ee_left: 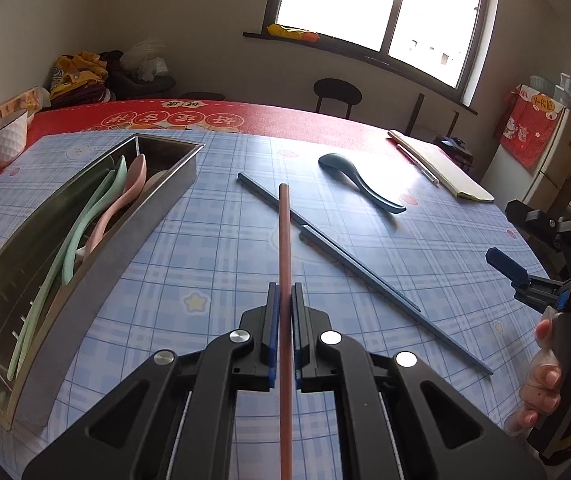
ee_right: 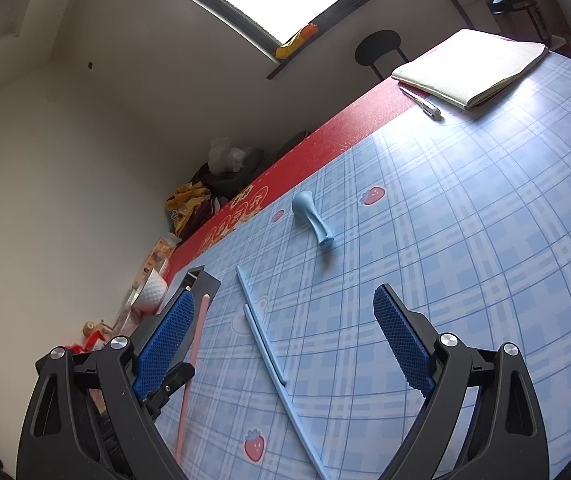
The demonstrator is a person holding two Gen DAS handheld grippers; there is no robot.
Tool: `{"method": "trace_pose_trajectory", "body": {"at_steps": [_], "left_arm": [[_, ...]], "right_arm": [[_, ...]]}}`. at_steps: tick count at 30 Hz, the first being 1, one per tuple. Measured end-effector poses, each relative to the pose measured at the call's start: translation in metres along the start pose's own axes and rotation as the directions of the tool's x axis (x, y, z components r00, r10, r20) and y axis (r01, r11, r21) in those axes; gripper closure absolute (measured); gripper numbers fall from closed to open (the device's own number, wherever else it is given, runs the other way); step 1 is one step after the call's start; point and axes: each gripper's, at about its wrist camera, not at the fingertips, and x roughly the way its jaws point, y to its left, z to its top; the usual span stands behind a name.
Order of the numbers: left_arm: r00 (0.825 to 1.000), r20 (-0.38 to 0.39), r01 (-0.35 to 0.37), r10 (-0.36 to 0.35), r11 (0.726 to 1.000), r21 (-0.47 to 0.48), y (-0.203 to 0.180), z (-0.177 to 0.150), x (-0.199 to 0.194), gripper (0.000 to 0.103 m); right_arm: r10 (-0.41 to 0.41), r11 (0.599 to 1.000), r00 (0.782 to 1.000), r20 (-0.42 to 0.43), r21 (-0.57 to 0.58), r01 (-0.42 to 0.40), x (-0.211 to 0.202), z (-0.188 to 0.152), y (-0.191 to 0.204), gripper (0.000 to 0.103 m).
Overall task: Organize utensils
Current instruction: 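Close the left tool on the pink chopstick while the right tool reaches the blue spoon, then close the right tool on the blue spoon handle and lift it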
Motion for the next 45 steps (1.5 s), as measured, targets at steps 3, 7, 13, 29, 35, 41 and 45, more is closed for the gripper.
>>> {"method": "trace_pose_trajectory", "body": {"at_steps": [3, 7, 13, 29, 35, 41, 45], "left_arm": [[1.000, 0.017, 0.011, -0.011, 0.999, -0.035, 0.007, 0.000, -0.003, 0.097], [0.999, 0.022, 0.031, -0.030, 0.999, -0.027, 0.006, 0.004, -0.004, 0.097], [0.996, 0.013, 0.089, -0.088, 0.995, -0.050, 0.016, 0.012, -0.006, 0.097], [0.990, 0.093, 0.116, -0.108, 0.990, -0.083, 0.042, 0.026, -0.008, 0.097], [0.988, 0.101, 0.124, -0.116, 0.989, -0.075, 0.041, 0.023, -0.010, 0.097], [0.987, 0.105, 0.130, -0.121, 0.988, -0.080, 0.041, 0.022, -0.011, 0.097], [0.986, 0.105, 0.142, -0.133, 0.986, -0.090, 0.043, 0.021, -0.011, 0.097]], "right_arm": [[-0.029, 1.000, 0.999, 0.014, 0.001, 0.029, 0.000, 0.002, 0.000, 0.015], [-0.093, 0.994, 0.996, -0.011, -0.054, 0.092, 0.005, 0.007, 0.010, 0.015], [-0.224, 0.939, 0.970, -0.093, -0.288, 0.189, 0.036, 0.021, 0.043, 0.022], [-0.490, 0.741, 0.842, -0.226, -0.617, 0.266, 0.200, 0.055, 0.065, 0.059], [-0.521, 0.738, 0.827, -0.214, -0.599, 0.311, 0.219, 0.064, 0.060, 0.062], [-0.537, 0.736, 0.815, -0.216, -0.592, 0.329, 0.227, 0.068, 0.062, 0.070], [-0.553, 0.727, 0.805, -0.214, -0.597, 0.340, 0.228, 0.065, 0.067, 0.076]]}}
